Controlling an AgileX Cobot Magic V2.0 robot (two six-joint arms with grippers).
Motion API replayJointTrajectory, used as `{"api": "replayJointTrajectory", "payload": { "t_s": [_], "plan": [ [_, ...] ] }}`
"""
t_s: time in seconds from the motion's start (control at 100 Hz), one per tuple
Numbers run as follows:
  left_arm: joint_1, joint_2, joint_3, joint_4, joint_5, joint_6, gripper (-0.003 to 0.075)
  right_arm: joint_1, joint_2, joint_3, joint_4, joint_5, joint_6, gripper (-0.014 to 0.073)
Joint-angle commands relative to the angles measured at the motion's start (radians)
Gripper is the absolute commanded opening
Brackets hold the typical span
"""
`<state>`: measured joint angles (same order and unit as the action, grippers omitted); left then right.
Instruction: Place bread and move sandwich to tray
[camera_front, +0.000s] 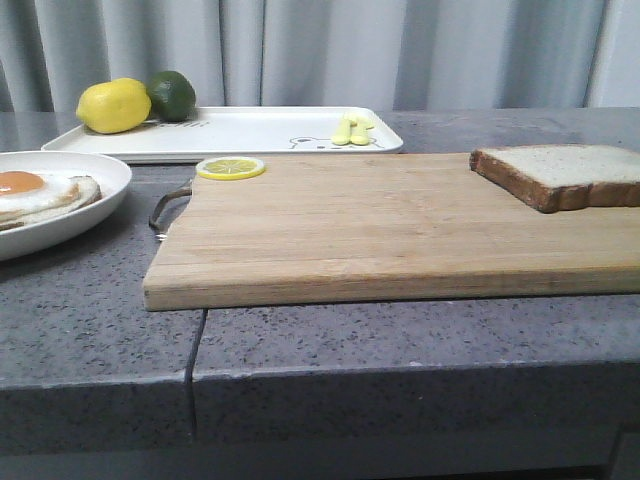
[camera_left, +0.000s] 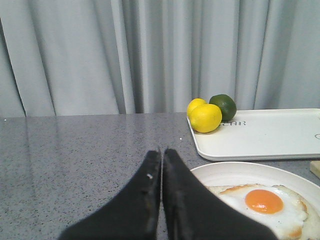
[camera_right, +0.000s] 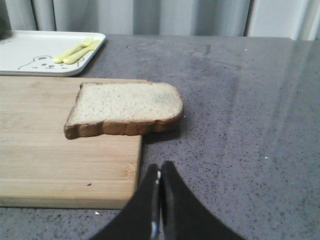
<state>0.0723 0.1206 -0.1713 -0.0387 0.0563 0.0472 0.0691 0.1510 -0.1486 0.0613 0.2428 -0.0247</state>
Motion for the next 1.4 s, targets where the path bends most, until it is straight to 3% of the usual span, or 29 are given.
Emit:
{"api": "replayJointTrajectory", "payload": {
  "t_s": [0.0,0.17,0.32,0.42,0.57,0.68,0.89,1.12,1.39],
  "plan": [
    [0.002,0.071,-0.078,-0.006,-0.044,-0.012,-0.002,-0.006,0.083,-0.081,0.001,-0.056,-0.006,-0.006],
    [0.002,0.14,-0.116,-0.006,-0.047,-0.012,-0.002,-0.006,0.158,-0.108,-0.004,-0.184,-0.005,-0.0057],
    [0.002,0.158,-0.121,-0.006,-0.056,-0.012,-0.002,-0.006,0.249,-0.215,-0.004,-0.11,-0.006,-0.0024],
    [0.002,0.158,-0.121,-0.006,-0.056,-0.012,-0.002,-0.006,0.347,-0.32,-0.004,0.014,-0.006,0.0112],
    [0.002,0.158,-0.121,-0.006,-0.056,-0.012,-0.002,-0.006,0.499,-0.44,-0.003,0.114,0.041,0.0409],
    [0.002,0.158,-0.121,-0.006,-0.068,-0.012,-0.002,-0.006,0.608,-0.506,-0.003,0.127,0.12,0.0495],
    [0.002,0.158,-0.121,-0.006,-0.092,-0.012,-0.002,-0.057,0.821,-0.641,0.0,0.259,0.213,0.0503],
    [0.002,0.158,-0.121,-0.006,-0.094,-0.012,-0.002,-0.145,1.03,-0.779,0.045,0.349,0.208,0.0503],
    [0.002,0.158,-0.121,-0.006,-0.094,-0.012,-0.002,-0.256,1.237,-0.917,0.354,0.471,-0.066,0.0503]
  ]
}}
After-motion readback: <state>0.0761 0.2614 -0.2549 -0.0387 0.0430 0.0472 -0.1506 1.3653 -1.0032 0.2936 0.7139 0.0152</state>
